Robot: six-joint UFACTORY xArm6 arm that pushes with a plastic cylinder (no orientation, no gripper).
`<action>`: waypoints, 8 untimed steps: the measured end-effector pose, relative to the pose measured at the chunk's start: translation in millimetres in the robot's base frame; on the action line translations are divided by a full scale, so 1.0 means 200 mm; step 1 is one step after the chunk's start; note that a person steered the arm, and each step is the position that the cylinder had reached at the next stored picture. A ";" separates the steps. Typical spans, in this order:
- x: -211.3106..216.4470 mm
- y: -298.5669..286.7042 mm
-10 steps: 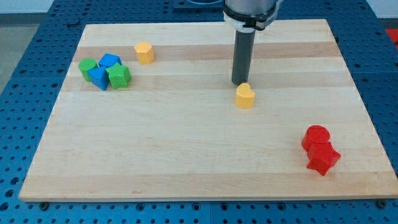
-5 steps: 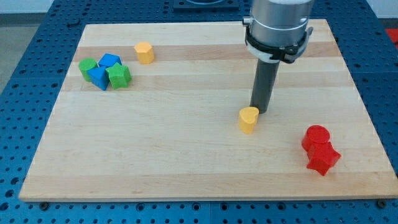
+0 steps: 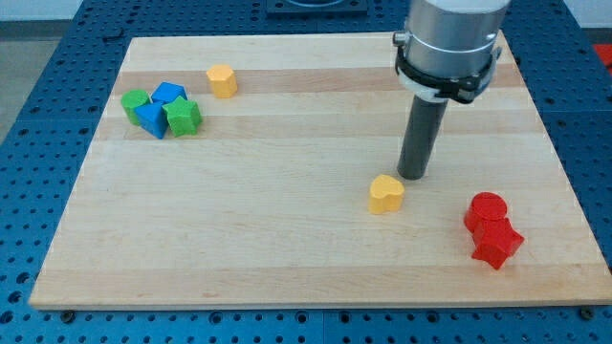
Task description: Slide the yellow heart towards the bottom center
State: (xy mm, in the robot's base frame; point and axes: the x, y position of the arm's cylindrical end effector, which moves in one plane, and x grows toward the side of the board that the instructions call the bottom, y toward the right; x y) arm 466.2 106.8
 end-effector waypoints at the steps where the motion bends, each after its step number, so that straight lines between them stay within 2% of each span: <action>1: 0.06 -0.05; 3: 0.24 -0.06; 6: 0.08 -0.13; 8: 0.22 -0.20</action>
State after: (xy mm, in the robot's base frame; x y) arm 509.8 67.5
